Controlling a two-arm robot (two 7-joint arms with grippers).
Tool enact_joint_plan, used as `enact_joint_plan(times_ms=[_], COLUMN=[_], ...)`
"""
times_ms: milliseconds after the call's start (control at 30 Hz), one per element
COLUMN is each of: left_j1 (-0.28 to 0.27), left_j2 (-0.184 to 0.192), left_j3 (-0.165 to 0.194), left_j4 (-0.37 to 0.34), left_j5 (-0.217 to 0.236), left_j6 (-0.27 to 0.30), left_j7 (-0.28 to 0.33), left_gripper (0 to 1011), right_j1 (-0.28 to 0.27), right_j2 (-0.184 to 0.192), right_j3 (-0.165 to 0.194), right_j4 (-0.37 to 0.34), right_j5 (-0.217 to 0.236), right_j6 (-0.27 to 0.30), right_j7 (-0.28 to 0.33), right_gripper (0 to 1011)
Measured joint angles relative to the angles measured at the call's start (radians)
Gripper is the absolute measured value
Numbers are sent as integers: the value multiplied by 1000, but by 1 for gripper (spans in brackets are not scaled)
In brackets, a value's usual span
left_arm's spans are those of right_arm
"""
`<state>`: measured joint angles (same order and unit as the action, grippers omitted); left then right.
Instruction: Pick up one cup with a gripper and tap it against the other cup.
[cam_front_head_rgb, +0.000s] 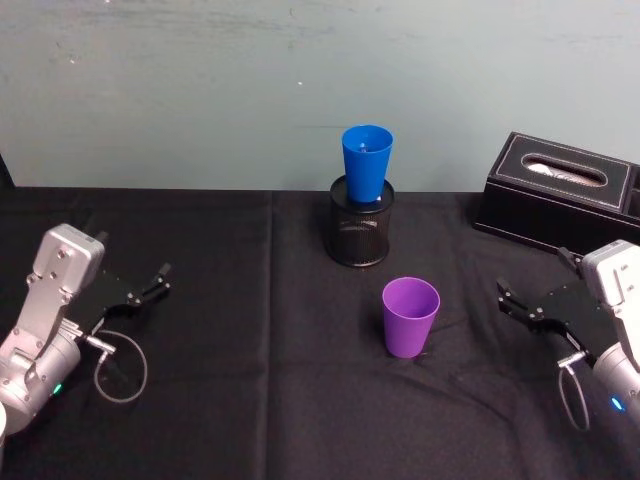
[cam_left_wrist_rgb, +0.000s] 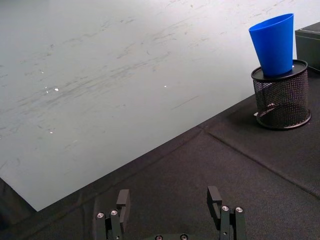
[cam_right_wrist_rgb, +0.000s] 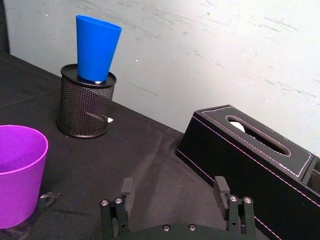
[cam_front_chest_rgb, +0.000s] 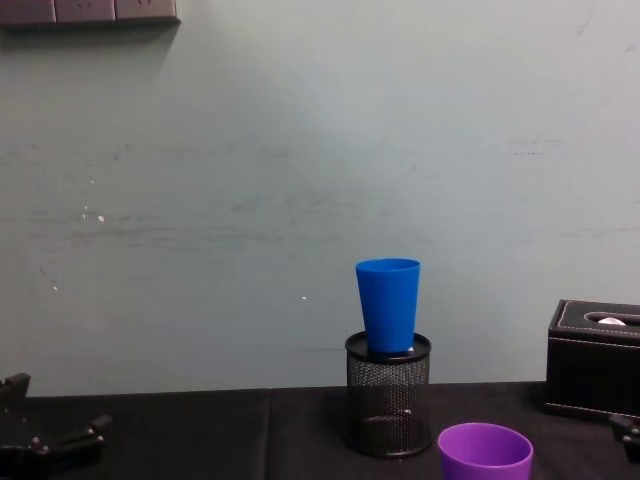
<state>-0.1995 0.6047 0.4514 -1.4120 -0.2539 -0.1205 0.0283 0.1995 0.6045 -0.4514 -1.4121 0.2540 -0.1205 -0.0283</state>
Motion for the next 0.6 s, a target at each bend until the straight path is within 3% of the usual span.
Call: enact_joint_plan(times_ms=[600], left_j1=[0], left_j2=[0], left_j3=[0], left_j4=[0], left_j5=[0], left_j6=[0], left_j7=[0], left_gripper=[1011], right_j1=[0], right_j2=[0], right_j3=[0], right_j4=[0], right_j5=[0], right_j6=[0], right_j7=[0], right_gripper=[1004])
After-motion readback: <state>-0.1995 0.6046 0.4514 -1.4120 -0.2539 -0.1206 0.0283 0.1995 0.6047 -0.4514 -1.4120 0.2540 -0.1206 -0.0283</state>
